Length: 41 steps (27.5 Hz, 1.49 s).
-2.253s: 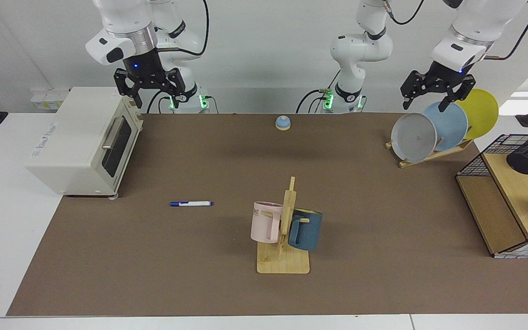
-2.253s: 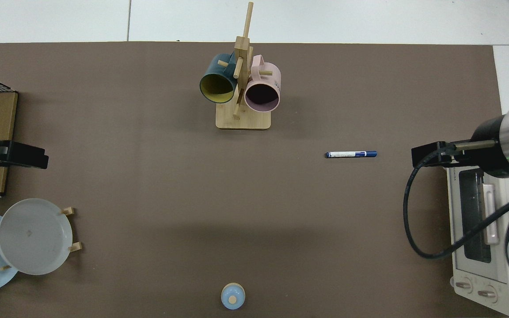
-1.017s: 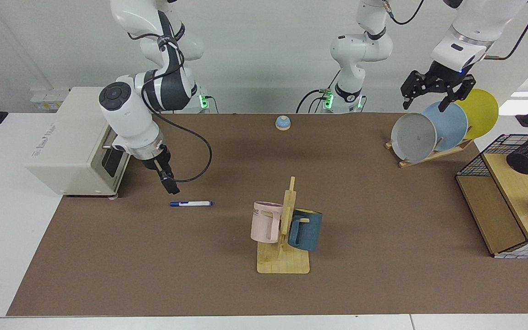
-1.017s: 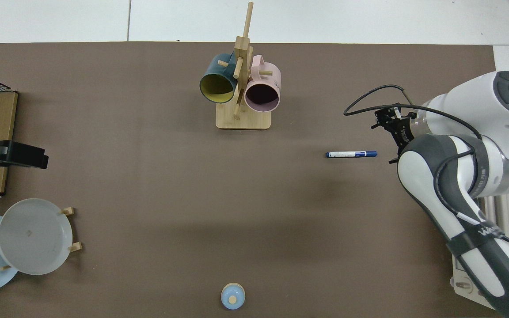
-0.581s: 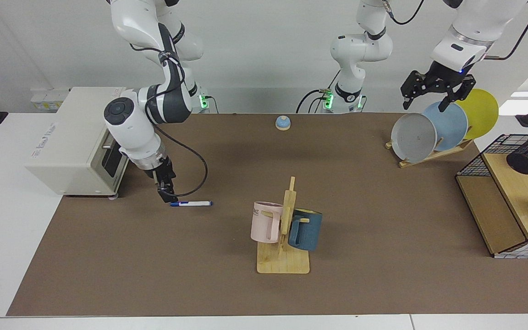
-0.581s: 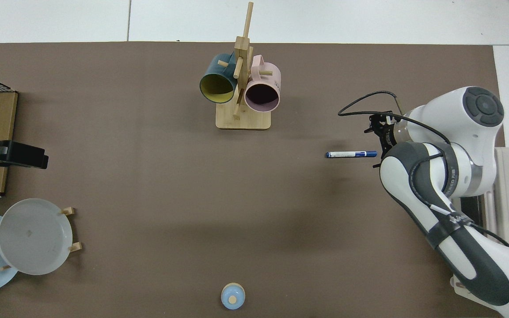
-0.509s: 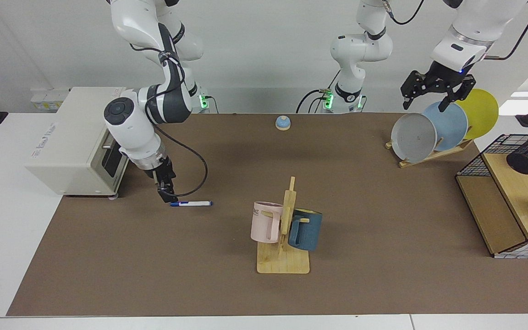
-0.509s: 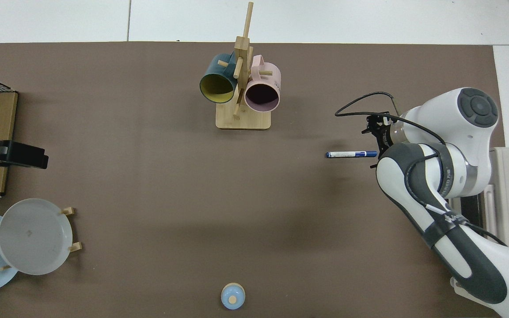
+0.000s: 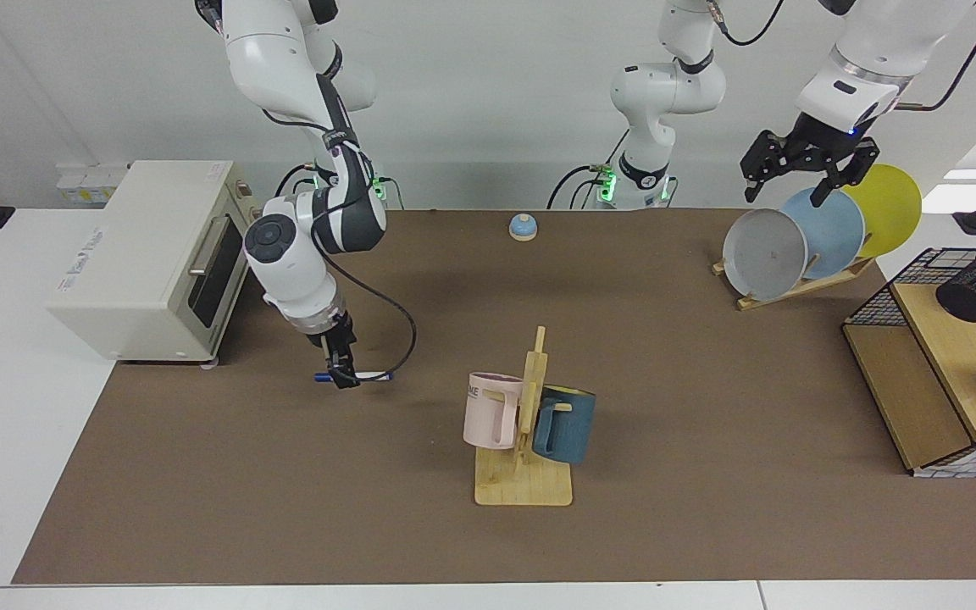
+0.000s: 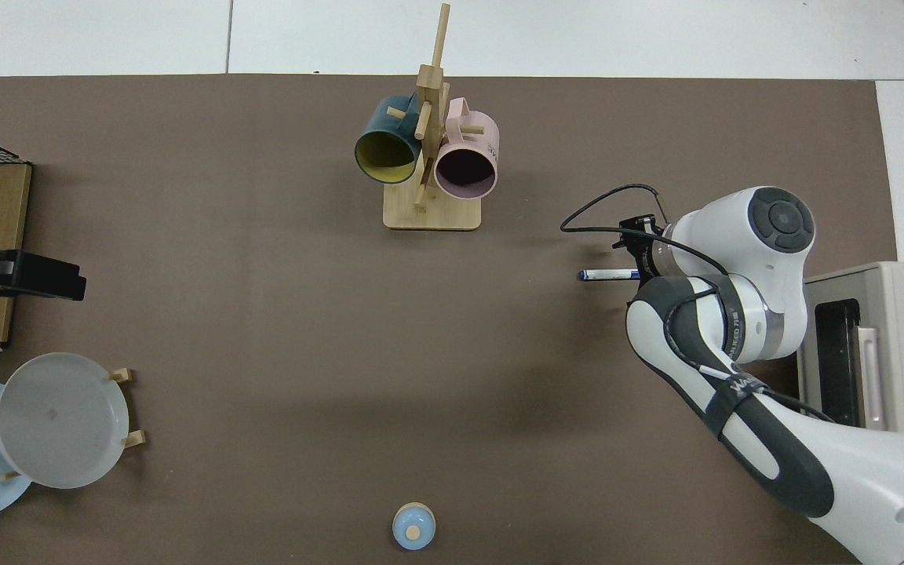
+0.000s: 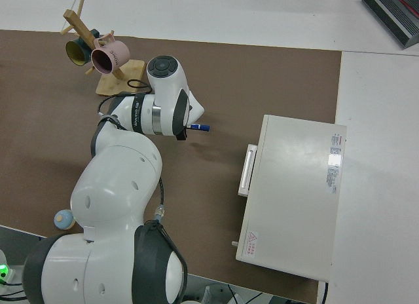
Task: Put markers into pen holder
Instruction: 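Close the right gripper on the marker and lift it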
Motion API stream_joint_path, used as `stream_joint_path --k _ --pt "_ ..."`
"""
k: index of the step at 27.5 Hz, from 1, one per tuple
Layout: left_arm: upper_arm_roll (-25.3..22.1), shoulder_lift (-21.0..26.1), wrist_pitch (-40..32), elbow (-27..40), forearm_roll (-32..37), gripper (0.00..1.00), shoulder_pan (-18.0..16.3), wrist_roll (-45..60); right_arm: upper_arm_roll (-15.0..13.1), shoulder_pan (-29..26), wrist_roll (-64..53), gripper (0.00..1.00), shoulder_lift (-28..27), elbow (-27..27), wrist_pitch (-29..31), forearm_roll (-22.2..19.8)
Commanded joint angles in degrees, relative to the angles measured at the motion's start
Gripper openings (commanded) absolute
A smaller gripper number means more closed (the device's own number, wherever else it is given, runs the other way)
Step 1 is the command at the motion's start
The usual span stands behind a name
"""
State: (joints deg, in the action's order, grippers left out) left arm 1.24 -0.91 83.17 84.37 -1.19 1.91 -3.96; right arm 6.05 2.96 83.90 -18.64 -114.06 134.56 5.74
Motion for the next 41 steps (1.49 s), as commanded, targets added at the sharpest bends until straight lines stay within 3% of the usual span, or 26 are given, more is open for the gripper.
stream_joint_path --k 1,19,25,27,32,41 --pt "0.2 -1.3 -0.4 1.4 0.7 1.00 -0.2 0.4 0.3 -1.5 -2.9 1.00 -0.5 -1.0 3.3 0.8" --pt "0.3 -1.4 -0.4 1.4 0.6 1.00 -0.2 0.4 0.3 -2.6 -6.6 0.98 -2.0 -0.9 5.0 0.8" --pt "0.3 -1.4 -0.4 1.4 0.6 1.00 -0.2 0.4 0.3 -2.7 -6.6 0.91 -2.0 -0.9 5.0 0.8" --pt "0.3 -1.4 -0.4 1.4 0.6 1.00 -0.2 0.4 0.3 -2.7 -6.5 0.81 -2.0 -0.9 5.0 0.8" --pt "0.3 -1.3 -0.4 1.4 0.6 1.00 -0.2 0.3 0.3 -2.8 -6.5 0.42 -2.0 -0.9 4.9 0.8" --pt "0.3 -1.3 -0.4 1.3 0.6 1.00 -0.2 0.4 0.3 -2.6 -6.2 0.00 -1.9 -0.8 4.2 0.9"
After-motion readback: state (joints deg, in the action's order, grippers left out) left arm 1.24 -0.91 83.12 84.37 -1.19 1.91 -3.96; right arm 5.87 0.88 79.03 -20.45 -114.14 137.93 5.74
